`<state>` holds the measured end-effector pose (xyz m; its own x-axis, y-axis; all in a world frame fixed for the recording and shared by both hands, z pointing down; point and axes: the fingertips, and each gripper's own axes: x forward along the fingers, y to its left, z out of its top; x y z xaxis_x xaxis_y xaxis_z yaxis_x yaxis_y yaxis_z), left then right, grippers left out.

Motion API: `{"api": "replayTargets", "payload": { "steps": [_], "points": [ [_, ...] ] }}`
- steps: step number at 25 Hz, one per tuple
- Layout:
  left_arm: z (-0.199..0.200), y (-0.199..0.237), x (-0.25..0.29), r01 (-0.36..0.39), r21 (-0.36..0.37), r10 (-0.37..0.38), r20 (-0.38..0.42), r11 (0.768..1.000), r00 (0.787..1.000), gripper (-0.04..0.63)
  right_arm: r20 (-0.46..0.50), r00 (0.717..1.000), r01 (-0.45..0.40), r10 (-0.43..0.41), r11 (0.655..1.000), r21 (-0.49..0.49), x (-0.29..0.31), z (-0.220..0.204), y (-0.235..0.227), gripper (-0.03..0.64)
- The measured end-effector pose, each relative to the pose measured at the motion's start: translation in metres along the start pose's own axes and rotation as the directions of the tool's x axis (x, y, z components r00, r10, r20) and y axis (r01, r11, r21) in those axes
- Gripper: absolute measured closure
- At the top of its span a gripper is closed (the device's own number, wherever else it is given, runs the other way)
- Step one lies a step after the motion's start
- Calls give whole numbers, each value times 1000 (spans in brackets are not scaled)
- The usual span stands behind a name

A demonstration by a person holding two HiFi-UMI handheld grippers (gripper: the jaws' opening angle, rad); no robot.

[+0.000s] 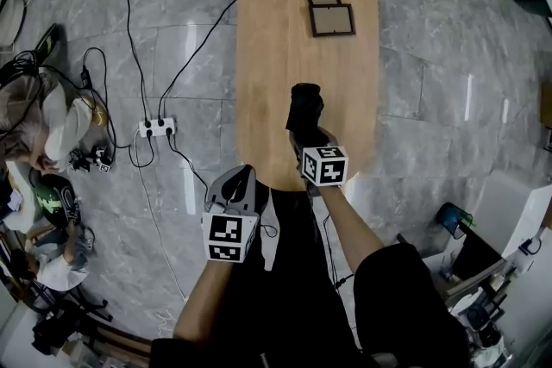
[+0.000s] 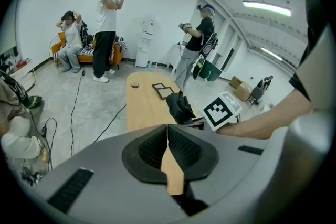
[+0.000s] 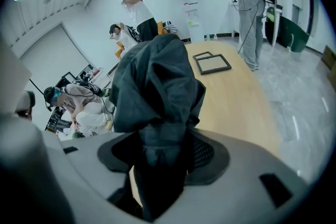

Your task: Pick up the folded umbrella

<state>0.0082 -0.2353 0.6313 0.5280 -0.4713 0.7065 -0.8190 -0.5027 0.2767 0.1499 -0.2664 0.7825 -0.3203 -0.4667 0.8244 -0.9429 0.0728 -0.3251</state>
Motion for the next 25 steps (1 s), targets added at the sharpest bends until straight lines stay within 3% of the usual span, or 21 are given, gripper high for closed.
{"api": "replayTargets", "payload": {
  "steps": [7,13,25],
  "points": [
    [31,-16,-19,34,24,-35,49,999,998,580,92,995,-46,35,991,124,-64,10,31,376],
    [45,-32,-31,75,50,-78,72,996,994,580,182,982,-85,55,984,159,-118,19,62,376],
    [75,-66,-63,139,163,-158,112,977,981,580,336,942,-70,25,990,123,-216,31,98,376]
  ]
}}
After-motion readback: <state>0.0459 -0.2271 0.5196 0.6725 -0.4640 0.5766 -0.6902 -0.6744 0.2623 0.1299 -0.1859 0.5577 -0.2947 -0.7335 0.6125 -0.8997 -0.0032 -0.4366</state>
